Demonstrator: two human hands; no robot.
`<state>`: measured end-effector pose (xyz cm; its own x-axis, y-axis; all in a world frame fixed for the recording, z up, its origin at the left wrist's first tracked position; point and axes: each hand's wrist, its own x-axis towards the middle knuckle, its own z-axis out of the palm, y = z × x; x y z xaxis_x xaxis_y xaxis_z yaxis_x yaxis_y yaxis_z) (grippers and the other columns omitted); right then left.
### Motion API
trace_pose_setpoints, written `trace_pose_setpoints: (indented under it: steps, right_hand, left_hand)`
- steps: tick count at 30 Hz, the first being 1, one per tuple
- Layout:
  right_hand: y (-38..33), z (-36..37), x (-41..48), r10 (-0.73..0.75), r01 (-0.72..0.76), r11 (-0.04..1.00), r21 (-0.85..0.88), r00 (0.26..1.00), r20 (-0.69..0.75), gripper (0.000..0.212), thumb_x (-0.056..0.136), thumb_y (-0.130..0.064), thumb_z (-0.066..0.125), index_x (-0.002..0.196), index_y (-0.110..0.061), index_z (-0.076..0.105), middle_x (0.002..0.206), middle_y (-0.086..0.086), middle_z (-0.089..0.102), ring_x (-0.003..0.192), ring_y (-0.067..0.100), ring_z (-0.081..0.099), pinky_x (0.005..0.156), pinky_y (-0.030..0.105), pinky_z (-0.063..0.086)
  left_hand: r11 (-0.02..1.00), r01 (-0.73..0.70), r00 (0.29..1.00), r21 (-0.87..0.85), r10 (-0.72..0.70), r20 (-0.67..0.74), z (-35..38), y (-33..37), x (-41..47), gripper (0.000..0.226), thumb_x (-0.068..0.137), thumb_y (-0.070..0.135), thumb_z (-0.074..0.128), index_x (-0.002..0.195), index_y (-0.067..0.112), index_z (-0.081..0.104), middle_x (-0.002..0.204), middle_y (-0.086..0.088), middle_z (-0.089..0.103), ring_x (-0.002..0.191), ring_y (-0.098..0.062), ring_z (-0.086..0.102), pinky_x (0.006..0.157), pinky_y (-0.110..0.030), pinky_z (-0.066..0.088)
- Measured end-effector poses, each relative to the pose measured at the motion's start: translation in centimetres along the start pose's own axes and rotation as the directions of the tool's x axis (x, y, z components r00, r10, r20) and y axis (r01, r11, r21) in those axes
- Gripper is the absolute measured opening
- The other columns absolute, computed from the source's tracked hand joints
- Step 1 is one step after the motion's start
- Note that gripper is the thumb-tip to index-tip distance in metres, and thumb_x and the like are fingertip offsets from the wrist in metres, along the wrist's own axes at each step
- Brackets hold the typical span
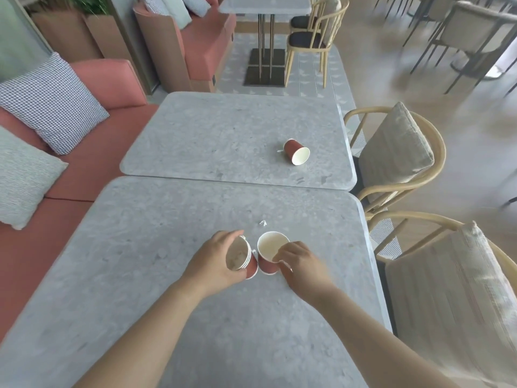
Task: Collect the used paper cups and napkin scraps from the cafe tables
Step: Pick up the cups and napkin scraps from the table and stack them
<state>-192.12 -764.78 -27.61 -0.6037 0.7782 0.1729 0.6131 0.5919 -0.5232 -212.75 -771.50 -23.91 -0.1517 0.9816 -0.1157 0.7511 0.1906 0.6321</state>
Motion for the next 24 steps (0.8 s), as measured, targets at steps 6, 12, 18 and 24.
trace_pose_setpoints:
  steps: [6, 12, 18, 24]
  right_hand:
    - [-1.2, 4.3, -0.3, 0.027, -0.019, 0.998, -0.059, 0.988, 0.152, 0.024, 0.082, -0.003, 0.055, 0.095, -0.018, 0.069, 0.105, -0.001, 0.063, 0.105, 0.021, 0.053, 0.06, 0.031, 0.046]
    - [-2.5, 6.0, -1.4, 0.104, -0.085, 0.993, -0.086, 0.963, 0.247, 0.027, 0.087, -0.01, 0.049, 0.104, -0.02, 0.067, 0.117, -0.004, 0.057, 0.114, 0.018, 0.046, 0.078, 0.032, 0.049]
    - [-3.2, 4.0, -1.7, 0.163, -0.16, 0.986, -0.035, 0.979, 0.119, 0.027, 0.087, -0.023, 0.059, 0.113, -0.018, 0.064, 0.118, -0.003, 0.059, 0.115, 0.014, 0.046, 0.089, 0.022, 0.039]
    - [-3.1, 2.5, -2.8, 0.252, -0.252, 0.968, -0.024, 0.967, 0.025, 0.027, 0.087, -0.025, 0.061, 0.114, -0.02, 0.063, 0.122, -0.005, 0.056, 0.119, 0.013, 0.043, 0.098, 0.022, 0.032]
  left_hand:
    - [0.998, -0.006, 1.0, 0.065, 0.007, -0.029, -2.0, -2.0, -1.6, 0.078, 0.065, 0.036, 0.07, 0.136, 0.032, 0.037, 0.137, 0.013, 0.04, 0.124, -0.009, 0.041, 0.096, -0.023, 0.037]
    - [0.993, -0.051, 0.999, 0.103, 0.051, 0.003, -2.5, -3.5, -2.5, 0.079, 0.066, 0.037, 0.068, 0.137, 0.037, 0.033, 0.137, 0.016, 0.037, 0.125, -0.009, 0.04, 0.098, -0.031, 0.042]
    - [0.974, -0.2, 0.98, 0.11, 0.201, 0.006, -2.2, -2.2, -0.8, 0.078, 0.066, 0.038, 0.065, 0.135, 0.039, 0.03, 0.136, 0.019, 0.034, 0.124, -0.007, 0.038, 0.092, -0.028, 0.044]
    - [0.95, -0.284, 0.955, 0.128, 0.269, 0.126, 0.5, -1.2, 0.5, 0.077, 0.067, 0.045, 0.063, 0.136, 0.039, 0.029, 0.137, 0.018, 0.032, 0.125, -0.01, 0.036, 0.09, -0.029, 0.044]
